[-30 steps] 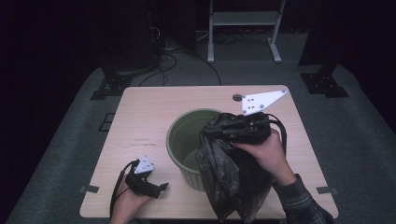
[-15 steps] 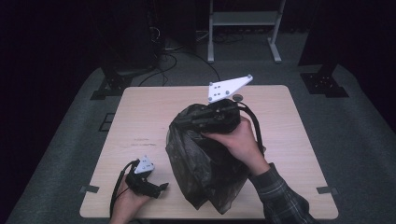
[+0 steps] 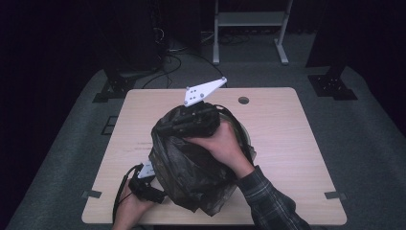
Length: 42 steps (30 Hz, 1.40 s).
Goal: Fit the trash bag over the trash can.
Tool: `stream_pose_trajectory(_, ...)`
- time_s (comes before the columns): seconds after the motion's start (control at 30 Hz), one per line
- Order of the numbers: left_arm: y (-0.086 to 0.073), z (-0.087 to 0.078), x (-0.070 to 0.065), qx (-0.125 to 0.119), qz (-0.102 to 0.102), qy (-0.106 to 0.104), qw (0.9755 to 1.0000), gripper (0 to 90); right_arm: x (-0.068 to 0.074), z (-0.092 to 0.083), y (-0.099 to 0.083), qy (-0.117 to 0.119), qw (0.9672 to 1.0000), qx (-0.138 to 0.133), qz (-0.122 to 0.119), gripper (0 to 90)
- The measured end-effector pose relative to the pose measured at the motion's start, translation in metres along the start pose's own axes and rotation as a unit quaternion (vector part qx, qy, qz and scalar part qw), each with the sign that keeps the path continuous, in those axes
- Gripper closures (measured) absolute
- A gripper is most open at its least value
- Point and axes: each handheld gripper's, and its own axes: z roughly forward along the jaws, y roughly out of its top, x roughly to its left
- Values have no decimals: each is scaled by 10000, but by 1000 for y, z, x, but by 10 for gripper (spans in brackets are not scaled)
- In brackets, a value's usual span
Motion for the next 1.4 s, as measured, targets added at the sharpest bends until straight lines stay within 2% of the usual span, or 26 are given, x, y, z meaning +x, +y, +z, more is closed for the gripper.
stream_pose_trajectory(0.47, 0, 0, 0, 4, 9, -4, 10000, 0, -12, -44, -44, -308, 9978, 356, 458, 851)
stream_pose_trajectory(0.57, 0, 0, 0, 5, 11, -4, 10000, 0, -14, -47, -49, -294, 9970, 428, 580, 805)
stream_pose_trajectory(0.67, 0, 0, 0, 4, 10, -3, 10000, 0, -14, -50, -52, -235, 9968, 466, 599, 748)
stream_pose_trajectory(0.8, 0, 0, 0, 3, 11, -3, 10000, 0, -11, -58, -52, -291, 9970, 428, 573, 661)
stream_pose_trajectory(0.93, 0, 0, 0, 5, 13, 1, 10000, 0, -7, -73, -52, -434, 9969, 331, 566, 614)
stream_pose_trajectory(1.13, 0, 0, 0, 4, 13, 1, 10000, 0, -9, -105, -60, -783, 9951, 154, 576, 613)
stream_pose_trajectory(1.23, 0, 0, 0, 5, 12, 1, 10000, 0, -15, -119, -67, -958, 9928, 111, 709, 594)
stream_pose_trajectory(1.4, 0, 0, 0, 5, 13, 1, 10000, 0, -28, -134, -78, -1354, 9877, 51, 776, 556)
